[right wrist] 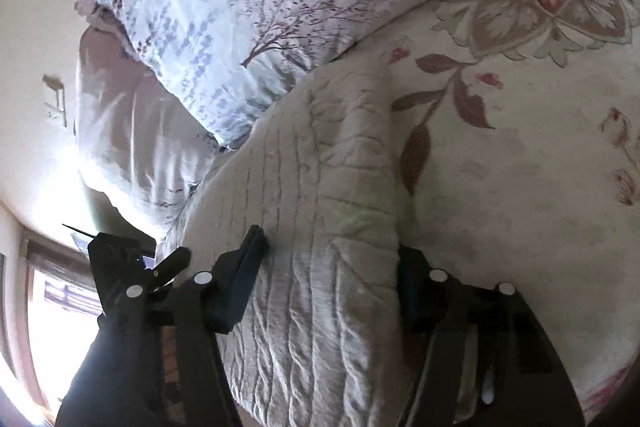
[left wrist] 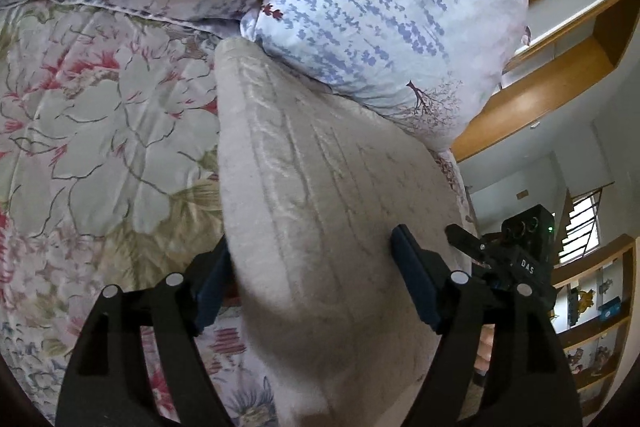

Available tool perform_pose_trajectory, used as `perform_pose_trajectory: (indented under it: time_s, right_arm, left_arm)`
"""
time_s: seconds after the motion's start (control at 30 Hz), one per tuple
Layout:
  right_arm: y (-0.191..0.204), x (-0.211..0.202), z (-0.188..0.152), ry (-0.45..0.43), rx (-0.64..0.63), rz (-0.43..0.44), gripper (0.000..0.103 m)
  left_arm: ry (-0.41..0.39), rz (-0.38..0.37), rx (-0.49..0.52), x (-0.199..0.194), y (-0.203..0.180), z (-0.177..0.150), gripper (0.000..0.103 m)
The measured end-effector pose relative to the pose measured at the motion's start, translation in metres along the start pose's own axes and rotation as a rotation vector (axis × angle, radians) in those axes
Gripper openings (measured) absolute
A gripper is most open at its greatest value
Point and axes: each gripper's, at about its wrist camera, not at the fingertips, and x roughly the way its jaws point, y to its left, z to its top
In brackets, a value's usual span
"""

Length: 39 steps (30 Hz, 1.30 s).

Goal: Fold small clothes

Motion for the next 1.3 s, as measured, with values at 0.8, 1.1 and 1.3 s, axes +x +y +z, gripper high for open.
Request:
perform_pose_trajectory:
  time_s: [0.8,1.1,1.3]
  right_arm:
    - [0.068,0.006,-0.017,-0.044,-0.161,0.117,0.028]
    - [0.135,0.064,-0.038,0.002,-0.286,0.153,0.027]
    - [0.134,0.096,-0.054,0.038,-0.250,0.052,0.027]
  left_arm:
    - [-0.048,-0.084,-0.016,-0.048,0.017,0.005,0.037]
    - [-0.120,0.021,-0.018,-0.132,0.070,0.004,0.038]
    - [-0.067,0.069,-0.053,-0.125,0.108,0.002,0.040]
